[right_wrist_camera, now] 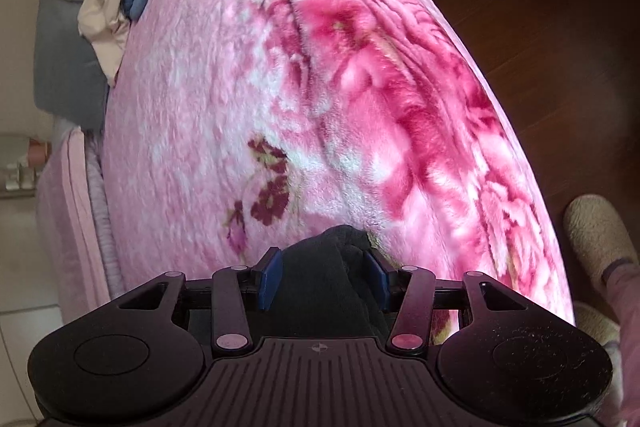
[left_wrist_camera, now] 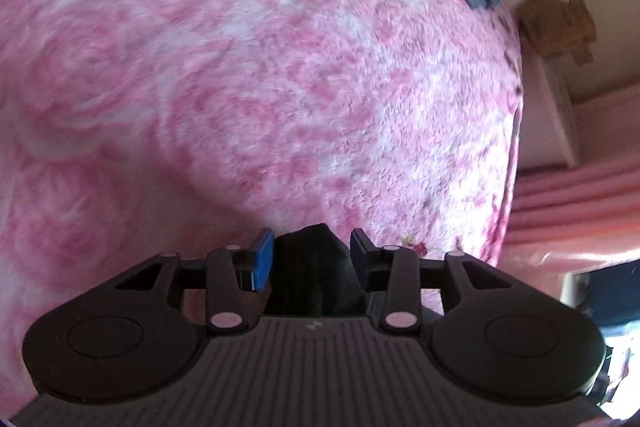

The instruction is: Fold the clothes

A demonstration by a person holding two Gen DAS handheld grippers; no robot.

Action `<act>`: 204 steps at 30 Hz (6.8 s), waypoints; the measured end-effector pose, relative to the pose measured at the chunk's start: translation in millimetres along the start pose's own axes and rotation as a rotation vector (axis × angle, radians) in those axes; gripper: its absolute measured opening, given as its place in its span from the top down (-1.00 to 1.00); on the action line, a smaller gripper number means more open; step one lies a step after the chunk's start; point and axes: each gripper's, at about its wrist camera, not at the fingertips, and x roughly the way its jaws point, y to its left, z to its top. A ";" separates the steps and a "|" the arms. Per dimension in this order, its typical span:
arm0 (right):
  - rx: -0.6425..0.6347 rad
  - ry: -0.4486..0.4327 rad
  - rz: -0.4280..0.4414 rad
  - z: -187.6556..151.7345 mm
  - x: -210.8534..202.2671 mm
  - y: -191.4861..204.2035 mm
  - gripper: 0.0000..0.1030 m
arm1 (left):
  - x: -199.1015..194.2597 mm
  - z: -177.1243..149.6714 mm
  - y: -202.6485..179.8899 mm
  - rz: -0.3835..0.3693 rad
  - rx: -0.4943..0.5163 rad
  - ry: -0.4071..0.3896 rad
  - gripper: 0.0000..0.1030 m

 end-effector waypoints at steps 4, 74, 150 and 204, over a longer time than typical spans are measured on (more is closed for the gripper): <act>-0.043 0.012 -0.025 0.0 0.5 4.5 0.04 | 5.9 -1.0 -18.4 0.040 0.175 0.020 0.46; -0.507 -0.191 -0.032 -73.3 -32.6 -5.0 0.86 | -25.0 -116.5 33.8 -0.033 0.021 -0.313 0.60; -0.931 -0.102 -0.215 -339.3 -267.6 1.9 -0.22 | -291.2 -430.7 -170.9 0.497 0.352 -0.265 0.40; -0.909 -0.060 -0.299 -319.8 -298.8 8.0 -0.22 | -287.9 -401.2 -184.0 0.452 0.340 -0.190 0.18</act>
